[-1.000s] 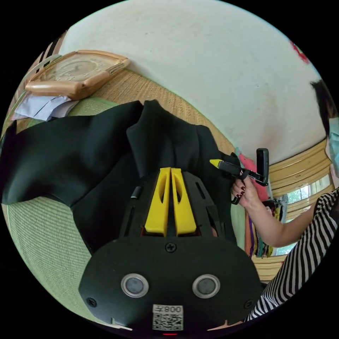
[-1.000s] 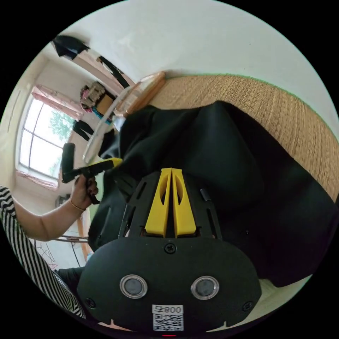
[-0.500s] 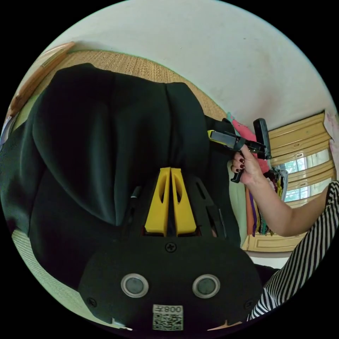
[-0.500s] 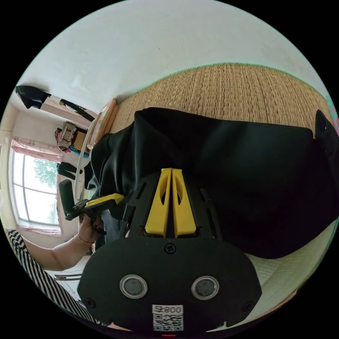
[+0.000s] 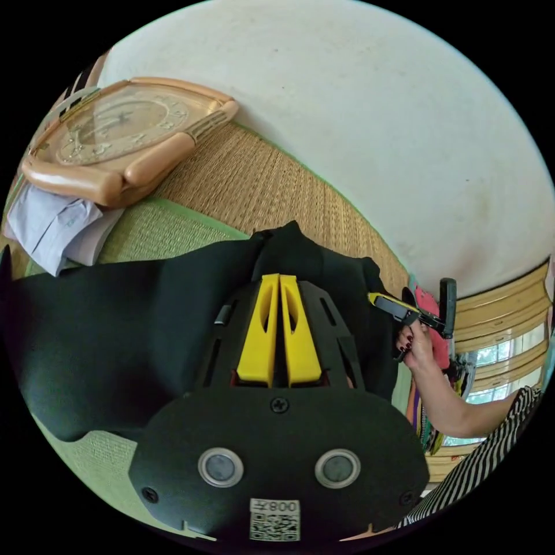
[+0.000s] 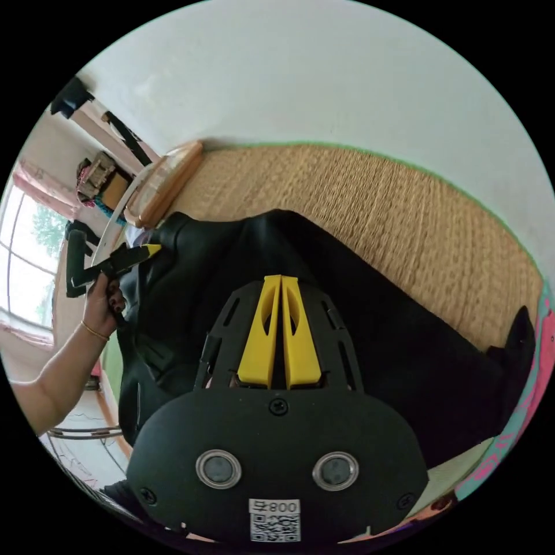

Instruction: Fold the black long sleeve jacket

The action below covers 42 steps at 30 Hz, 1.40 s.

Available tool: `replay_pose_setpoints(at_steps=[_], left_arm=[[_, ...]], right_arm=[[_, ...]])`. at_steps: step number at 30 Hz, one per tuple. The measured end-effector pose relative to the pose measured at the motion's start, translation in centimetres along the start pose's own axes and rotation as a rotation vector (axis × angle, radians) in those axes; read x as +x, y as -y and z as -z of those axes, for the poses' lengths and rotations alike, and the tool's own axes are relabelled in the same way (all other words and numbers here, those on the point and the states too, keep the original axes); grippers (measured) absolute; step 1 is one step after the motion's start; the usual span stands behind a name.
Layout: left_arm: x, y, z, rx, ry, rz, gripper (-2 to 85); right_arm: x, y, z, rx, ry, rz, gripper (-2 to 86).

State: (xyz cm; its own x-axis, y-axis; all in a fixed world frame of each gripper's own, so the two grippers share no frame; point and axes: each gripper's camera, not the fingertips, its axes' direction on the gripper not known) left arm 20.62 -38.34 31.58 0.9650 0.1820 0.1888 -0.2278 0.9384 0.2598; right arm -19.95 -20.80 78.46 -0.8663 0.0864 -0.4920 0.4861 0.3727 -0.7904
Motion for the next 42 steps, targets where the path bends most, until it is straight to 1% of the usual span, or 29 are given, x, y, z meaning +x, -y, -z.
replay_pose_setpoints(at_steps=[2,3,5,7,8,10,11,12,13,14,17,19,20,21,22,24,26,28,33,35,38,41,42], left_arm=[[0.5,-0.6,-0.2,0.049,-0.052,0.015,0.1],[0.9,-0.8,-0.1,0.060,-0.068,0.000,0.1],[2.7,-2.5,0.0,0.089,-0.156,-0.060,0.2],[3.7,-4.1,-0.7,0.077,-0.182,-0.096,0.2],[4.0,-4.9,-1.9,0.020,-0.156,-0.099,0.2],[3.8,-6.0,-4.0,-0.066,-0.129,-0.073,0.2],[3.4,-6.4,-4.7,-0.061,-0.167,-0.034,0.2],[3.3,-6.5,-4.7,-0.047,-0.194,-0.017,0.2],[3.4,-6.6,-4.5,-0.013,-0.227,-0.005,0.3],[4.0,-6.7,-4.1,0.025,-0.227,-0.017,0.3],[6.0,-6.7,-3.7,0.067,-0.239,-0.082,0.5],[7.4,-6.7,-4.2,0.047,-0.248,-0.122,0.7],[8.3,-6.7,-4.8,0.025,-0.251,-0.154,0.8],[8.8,-6.6,-5.1,0.014,-0.252,-0.168,0.8],[9.6,-6.6,-5.9,-0.013,-0.263,-0.185,0.9],[10.6,-6.7,-7.2,-0.035,-0.311,-0.190,0.9],[12.2,-6.7,-8.9,-0.068,-0.371,-0.206,0.8],[13.5,-6.8,-10.0,-0.088,-0.395,-0.227,0.8],[16.5,-7.0,-12.4,-0.149,-0.460,-0.265,0.8],[17.9,-7.1,-13.0,-0.173,-0.475,-0.293,1.3],[19.5,-6.8,-13.6,-0.198,-0.524,-0.308,3.4],[21.2,-5.8,-14.6,-0.232,-0.626,-0.296,7.8],[21.5,-5.6,-14.9,-0.242,-0.644,-0.288,8.7]], right_arm=[[0.8,-0.4,0.3,0.022,0.073,-0.020,0.1],[0.6,-1.3,1.5,0.059,0.097,-0.007,0.1],[0.0,-3.4,3.6,0.128,0.129,0.018,0.1],[-1.0,-6.9,4.9,0.176,0.169,0.041,0.1],[-1.2,-7.6,4.6,0.163,0.167,0.042,0.2],[-1.5,-9.7,1.0,0.001,0.153,0.024,0.3],[-1.3,-10.1,0.1,-0.036,0.165,0.012,0.4],[-0.9,-10.8,-0.4,-0.051,0.220,-0.010,0.5],[-0.6,-11.5,0.7,0.006,0.266,-0.013,0.7],[-0.4,-11.8,1.5,0.037,0.265,-0.012,0.8],[1.6,-13.6,6.1,0.177,0.108,-0.068,2.0],[4.6,-15.6,9.5,0.253,-0.117,-0.130,4.4],[5.3,-16.1,10.2,0.265,-0.188,-0.145,5.1],[6.8,-17.0,11.4,0.276,-0.320,-0.181,6.3],[8.1,-17.7,12.2,0.273,-0.409,-0.198,7.2],[9.7,-18.5,12.6,0.246,-0.481,-0.206,8.5],[10.7,-18.9,12.4,0.195,-0.511,-0.193,9.3],[10.7,-19.2,11.5,0.162,-0.563,-0.139,9.6],[10.8,-19.7,8.3,0.057,-0.697,-0.097,6.9],[10.9,-20.2,8.2,0.052,-0.681,-0.119,5.5],[10.1,-22.2,10.4,0.160,-0.606,-0.146,3.4],[9.2,-24.8,13.2,0.271,-0.452,-0.160,2.5],[8.7,-25.9,14.1,0.310,-0.374,-0.153,2.2]])
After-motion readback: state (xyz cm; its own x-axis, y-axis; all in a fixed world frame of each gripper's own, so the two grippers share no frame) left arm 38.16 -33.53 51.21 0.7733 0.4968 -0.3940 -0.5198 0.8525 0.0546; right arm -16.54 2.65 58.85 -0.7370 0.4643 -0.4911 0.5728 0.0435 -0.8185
